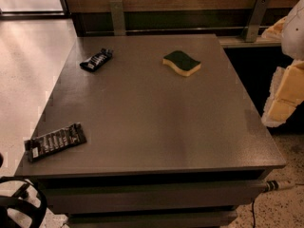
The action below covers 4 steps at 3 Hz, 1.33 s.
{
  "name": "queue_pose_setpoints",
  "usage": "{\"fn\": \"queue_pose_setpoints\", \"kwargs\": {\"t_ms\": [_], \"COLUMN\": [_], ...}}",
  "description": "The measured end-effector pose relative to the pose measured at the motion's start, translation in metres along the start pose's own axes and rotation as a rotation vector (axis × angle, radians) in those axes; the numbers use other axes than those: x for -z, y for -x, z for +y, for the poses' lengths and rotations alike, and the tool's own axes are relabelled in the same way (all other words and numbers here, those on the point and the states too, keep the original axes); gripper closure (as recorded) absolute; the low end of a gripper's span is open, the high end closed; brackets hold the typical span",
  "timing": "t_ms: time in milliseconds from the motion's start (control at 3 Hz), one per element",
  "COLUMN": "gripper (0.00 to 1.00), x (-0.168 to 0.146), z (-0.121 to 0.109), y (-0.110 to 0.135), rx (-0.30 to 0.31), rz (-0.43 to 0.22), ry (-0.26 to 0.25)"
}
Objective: Move sponge near rxbar chocolate
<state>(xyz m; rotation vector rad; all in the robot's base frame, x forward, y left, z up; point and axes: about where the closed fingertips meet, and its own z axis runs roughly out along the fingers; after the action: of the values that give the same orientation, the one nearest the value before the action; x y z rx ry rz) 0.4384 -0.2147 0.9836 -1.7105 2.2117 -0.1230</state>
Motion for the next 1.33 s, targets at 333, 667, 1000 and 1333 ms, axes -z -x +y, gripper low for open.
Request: {"fn": "queue_pose_setpoints", "kwargs": {"t_ms": [333,667,1000,1333], "gripper": [0.00,0.00,0.00,0.00], "x": [0.000,-0.007,-0.024,-0.045], "z": [0.000,-0.011,-0.022,-0.029], "y": [0.000,0.011,0.030,0.046], "rx": [0.000,-0.057,-0.196,-0.372], "rz": [0.000,-0.062,-0.172,-0.284], "ry": [0.000,-0.010,-0.027,-0.052]}}
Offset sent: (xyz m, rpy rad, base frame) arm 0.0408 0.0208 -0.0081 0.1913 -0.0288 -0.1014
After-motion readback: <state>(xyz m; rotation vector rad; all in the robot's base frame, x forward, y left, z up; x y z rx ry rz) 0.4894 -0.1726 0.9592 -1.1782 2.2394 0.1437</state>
